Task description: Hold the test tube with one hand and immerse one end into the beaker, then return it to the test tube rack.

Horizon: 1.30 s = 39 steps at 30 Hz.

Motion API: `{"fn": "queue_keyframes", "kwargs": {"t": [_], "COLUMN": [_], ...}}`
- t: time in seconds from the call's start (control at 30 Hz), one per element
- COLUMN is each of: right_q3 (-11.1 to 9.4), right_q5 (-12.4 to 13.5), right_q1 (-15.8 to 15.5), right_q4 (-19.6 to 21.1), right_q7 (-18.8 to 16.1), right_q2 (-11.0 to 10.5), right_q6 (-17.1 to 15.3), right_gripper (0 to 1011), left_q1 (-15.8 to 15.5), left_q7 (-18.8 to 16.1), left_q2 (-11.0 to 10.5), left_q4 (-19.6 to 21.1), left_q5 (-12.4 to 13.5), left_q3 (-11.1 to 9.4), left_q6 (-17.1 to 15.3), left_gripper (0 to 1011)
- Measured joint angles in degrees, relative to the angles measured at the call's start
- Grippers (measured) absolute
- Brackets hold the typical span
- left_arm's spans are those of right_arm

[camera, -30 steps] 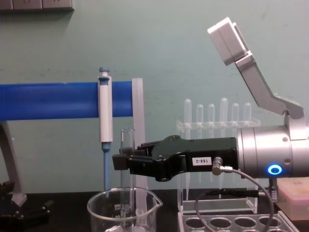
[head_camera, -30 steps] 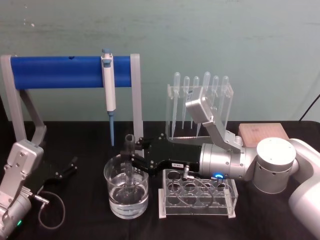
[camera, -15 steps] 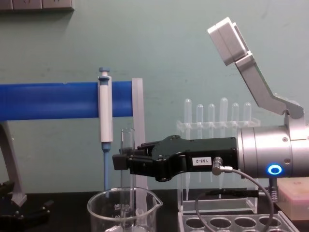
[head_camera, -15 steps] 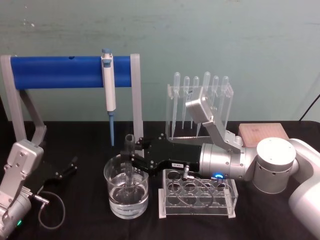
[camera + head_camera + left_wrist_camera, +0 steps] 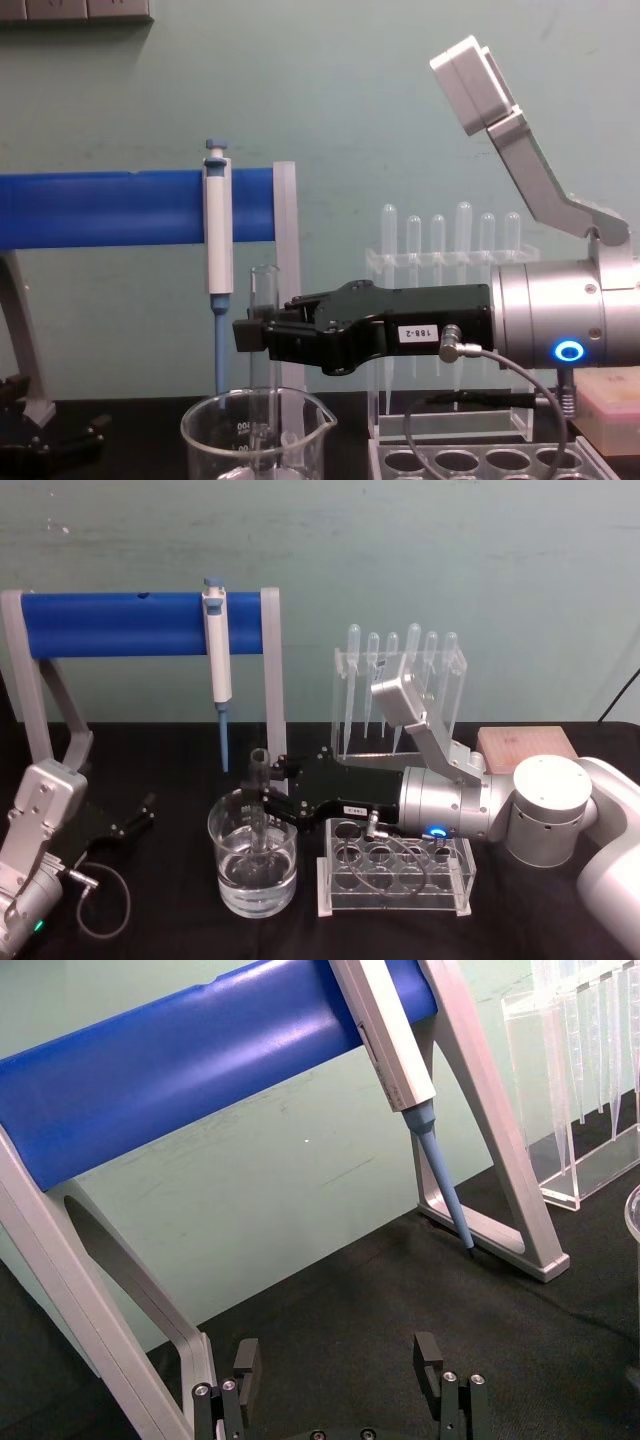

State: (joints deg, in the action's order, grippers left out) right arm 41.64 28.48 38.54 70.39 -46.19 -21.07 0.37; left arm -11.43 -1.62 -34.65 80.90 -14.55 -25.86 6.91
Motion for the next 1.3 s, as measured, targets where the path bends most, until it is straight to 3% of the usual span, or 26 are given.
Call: {"fn": "queue_keyframes", "kwargs": {"t": [1.3], "right_q3": [0.0], "right_q5": [0.0], "right_q1": [0.0], "right_q4": [0.0], "right_q7": [0.0], "right_q2": [0.0], "right_q6": [0.0], "right_gripper": [224], "left_q1": [0.0], "left_q7": [0.0], "left_q2": [0.0], "left_q4": [0.0], "left_q5": [0.0], "left_q3": [0.0], "left_q6": [0.0], "left_gripper": [1000]}}
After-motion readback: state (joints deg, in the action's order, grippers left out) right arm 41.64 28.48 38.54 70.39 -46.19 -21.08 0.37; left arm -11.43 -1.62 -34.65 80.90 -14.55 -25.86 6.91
